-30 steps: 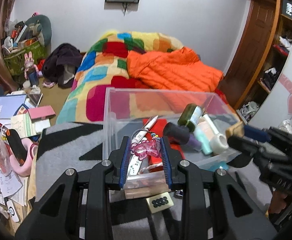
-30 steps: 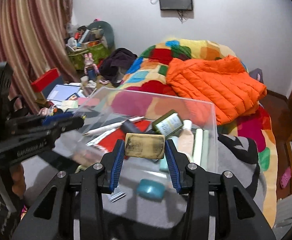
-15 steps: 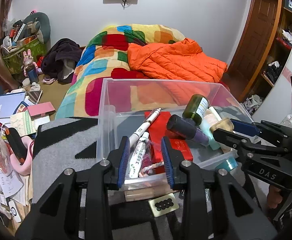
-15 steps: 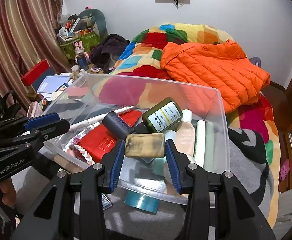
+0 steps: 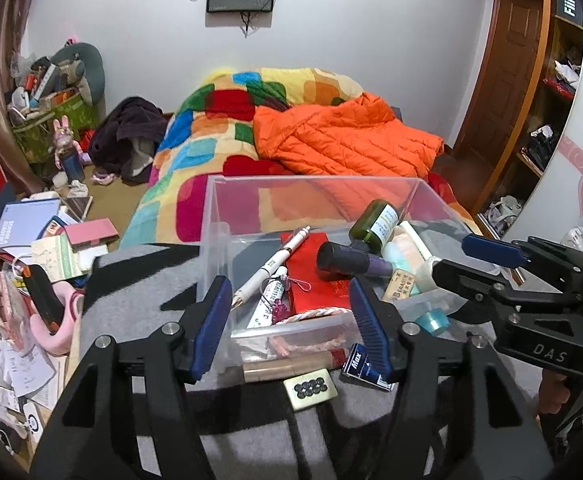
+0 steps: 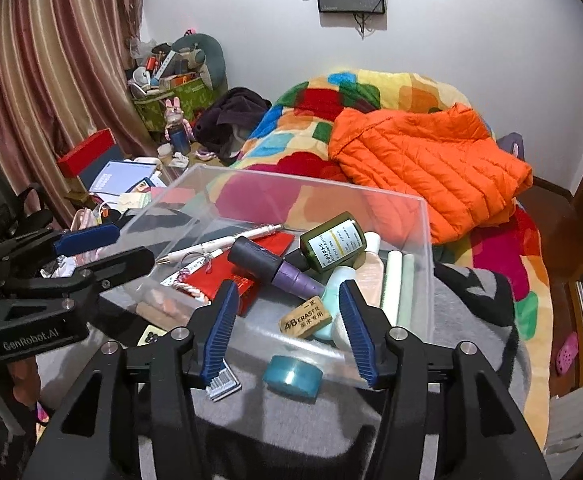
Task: Organize objects
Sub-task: 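Grasp the yellow dotted block with the left tool while the right tool grasps the blue tape roll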
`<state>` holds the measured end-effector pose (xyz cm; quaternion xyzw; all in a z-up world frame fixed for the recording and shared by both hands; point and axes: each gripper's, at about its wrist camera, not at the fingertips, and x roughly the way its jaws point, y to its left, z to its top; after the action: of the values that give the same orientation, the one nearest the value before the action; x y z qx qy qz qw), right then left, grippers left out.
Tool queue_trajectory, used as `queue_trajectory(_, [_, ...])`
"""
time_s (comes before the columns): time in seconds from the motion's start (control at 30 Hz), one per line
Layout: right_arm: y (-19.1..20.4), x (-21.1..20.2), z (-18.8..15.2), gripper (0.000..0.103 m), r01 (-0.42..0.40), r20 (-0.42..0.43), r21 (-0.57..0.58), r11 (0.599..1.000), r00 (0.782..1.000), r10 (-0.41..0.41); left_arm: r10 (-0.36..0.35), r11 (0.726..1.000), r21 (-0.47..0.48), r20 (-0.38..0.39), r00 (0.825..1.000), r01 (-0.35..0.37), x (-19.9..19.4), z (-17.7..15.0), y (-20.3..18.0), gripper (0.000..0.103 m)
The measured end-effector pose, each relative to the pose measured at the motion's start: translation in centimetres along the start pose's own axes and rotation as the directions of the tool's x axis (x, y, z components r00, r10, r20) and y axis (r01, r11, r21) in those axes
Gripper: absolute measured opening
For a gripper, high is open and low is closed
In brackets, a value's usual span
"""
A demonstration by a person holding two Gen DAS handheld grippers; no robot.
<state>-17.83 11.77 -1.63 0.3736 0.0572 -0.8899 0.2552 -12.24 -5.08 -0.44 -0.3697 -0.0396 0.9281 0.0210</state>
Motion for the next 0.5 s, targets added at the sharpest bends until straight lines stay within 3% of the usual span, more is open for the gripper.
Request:
queue_trajectory(0.17, [0.0, -2.1, -0.7, 0.054, 0.016, 0.041, -0.001, 1.000, 0.999, -0.016, 0.015, 1.000, -0.004, 0.040, 0.999, -0.014, -2.0, -0.6, 0.0, 0.079])
queue_trajectory(0.3, [-0.3, -2.8, -1.5, 0.056, 0.008, 0.047, 0.016, 1.000, 0.999, -0.009, 0.012, 1.000, -0.010, 0.033, 0.999, -0.011, -2.5, -1.5, 0.1, 0.082])
queue_trajectory(0.5, [-0.1, -1.7, -3.5, 0.056, 0.017, 0.003, 0.019, 1.000, 1.000, -0.017, 0.012, 1.000, -0.004, -0.040, 0.999, -0.013, -1.2, -4.0, 0.0, 0.082])
